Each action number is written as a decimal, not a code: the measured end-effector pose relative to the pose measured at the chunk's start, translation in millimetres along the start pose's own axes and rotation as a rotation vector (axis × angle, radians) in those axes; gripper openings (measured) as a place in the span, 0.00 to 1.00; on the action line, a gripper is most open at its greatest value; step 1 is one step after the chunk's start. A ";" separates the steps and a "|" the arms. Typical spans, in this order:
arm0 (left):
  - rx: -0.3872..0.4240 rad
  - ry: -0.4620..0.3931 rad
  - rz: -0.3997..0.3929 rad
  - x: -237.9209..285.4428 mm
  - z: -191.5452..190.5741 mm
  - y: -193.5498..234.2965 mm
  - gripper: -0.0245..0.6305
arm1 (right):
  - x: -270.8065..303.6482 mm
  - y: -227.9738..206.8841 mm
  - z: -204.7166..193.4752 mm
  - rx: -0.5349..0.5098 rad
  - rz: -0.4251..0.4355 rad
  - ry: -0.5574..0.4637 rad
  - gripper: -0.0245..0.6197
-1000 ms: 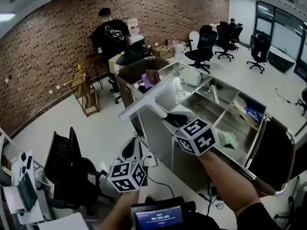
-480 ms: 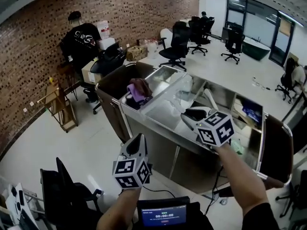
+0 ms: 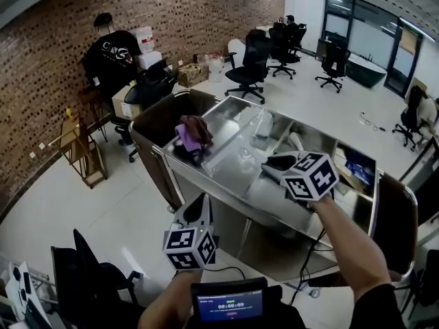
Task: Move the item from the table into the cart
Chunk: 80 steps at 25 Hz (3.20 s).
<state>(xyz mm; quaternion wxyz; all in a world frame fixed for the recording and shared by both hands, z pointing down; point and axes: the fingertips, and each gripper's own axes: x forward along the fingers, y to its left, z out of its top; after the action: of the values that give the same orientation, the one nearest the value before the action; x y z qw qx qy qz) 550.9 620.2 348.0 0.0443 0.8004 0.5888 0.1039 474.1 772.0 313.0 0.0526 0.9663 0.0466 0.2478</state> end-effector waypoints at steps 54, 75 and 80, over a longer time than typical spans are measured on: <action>0.018 -0.047 0.206 24.9 68.9 133.9 0.06 | 177.7 -13.8 77.6 0.128 0.113 0.061 0.37; 0.036 -0.111 0.496 -167.7 56.0 71.0 0.06 | 43.2 191.5 121.5 -0.067 0.438 -0.267 0.05; 0.065 -0.127 0.711 -334.5 32.5 92.5 0.06 | 33.7 351.7 117.4 -0.108 0.606 -0.317 0.05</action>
<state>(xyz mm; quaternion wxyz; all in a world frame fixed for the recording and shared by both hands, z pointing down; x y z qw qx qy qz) 548.9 275.6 296.1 0.0163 0.9609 0.2729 0.0440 582.9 418.5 270.5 0.0342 0.9586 -0.2641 0.1011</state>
